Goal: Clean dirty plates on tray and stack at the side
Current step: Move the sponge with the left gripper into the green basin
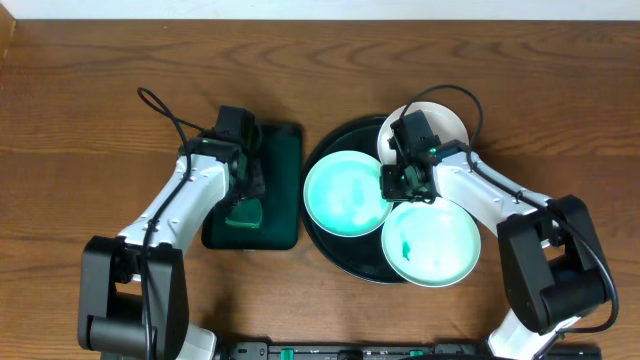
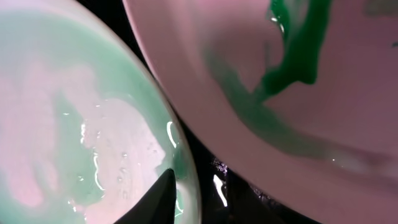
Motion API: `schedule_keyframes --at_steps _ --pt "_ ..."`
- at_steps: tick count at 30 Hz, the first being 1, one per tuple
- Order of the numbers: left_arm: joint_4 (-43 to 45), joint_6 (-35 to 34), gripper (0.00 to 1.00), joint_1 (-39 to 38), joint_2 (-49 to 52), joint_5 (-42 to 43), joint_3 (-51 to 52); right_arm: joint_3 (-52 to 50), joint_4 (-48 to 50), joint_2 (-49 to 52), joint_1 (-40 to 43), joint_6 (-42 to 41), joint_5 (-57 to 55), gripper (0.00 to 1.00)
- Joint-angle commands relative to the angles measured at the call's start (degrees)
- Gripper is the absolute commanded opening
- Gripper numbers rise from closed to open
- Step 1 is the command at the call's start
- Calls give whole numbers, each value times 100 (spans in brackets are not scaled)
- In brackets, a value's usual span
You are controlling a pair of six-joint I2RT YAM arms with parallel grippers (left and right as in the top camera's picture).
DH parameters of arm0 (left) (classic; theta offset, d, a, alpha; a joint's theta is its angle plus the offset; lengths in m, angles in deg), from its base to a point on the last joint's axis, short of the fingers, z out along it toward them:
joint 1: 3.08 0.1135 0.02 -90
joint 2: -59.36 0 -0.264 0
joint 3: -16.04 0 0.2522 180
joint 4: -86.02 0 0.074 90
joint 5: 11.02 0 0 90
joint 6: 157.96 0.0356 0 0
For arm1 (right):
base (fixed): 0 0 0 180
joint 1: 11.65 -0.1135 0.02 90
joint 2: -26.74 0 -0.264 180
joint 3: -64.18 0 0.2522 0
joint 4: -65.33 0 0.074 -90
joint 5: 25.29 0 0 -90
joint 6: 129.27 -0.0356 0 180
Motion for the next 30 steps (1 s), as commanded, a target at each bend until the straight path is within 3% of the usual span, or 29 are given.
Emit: schedule_keyframes --at_steps 1,5,7,8,12,18,30 --pt "-120 -39 56 15 -192 120 -544 -149 114 -76 -35 -13 -76 23" --pt "-284 -70 60 15 -579 114 -946 -256 280 -76 -35 -15 -42 19" --pt "-297 -70 66 28 -831 111 -1075 -262 293 -76 -35 -15 -24 4" --pt "-295 -70 69 46 -979 111 -1123 -262 302 -76 -35 -15 -22 1" --pt "-289 -114 77 232 -1602 109 -1189 -254 389 -79 -28 -15 205 1" --pt "-382 -109 79 675 -2271 90 -1187 48 114 -79 9 -210 872 1" --pt "-409 -109 80 721 -2310 92 -1180 1130 -1270 -79 109 -223 872 1"
